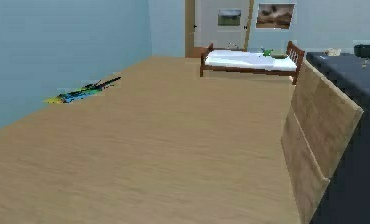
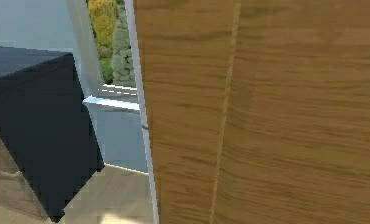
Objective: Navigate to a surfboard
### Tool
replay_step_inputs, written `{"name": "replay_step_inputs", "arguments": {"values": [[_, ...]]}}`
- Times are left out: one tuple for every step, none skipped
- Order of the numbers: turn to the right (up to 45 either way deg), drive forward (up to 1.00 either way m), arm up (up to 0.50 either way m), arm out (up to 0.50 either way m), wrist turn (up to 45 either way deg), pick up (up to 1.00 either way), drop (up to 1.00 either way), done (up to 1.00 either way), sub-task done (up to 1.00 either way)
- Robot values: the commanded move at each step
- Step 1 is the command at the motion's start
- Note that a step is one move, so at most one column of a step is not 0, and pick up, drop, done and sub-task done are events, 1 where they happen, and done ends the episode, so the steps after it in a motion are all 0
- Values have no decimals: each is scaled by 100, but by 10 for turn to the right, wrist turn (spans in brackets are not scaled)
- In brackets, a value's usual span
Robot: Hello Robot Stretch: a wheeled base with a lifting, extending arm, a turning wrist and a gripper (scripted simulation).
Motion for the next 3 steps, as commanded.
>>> {"name": "replay_step_inputs", "arguments": {"values": [[-120,0,0,0,0,0,0,0,0],[0,55,0,0,0,0,0,0,0],[-360,0,0,0,0,0,0,0,0]]}}
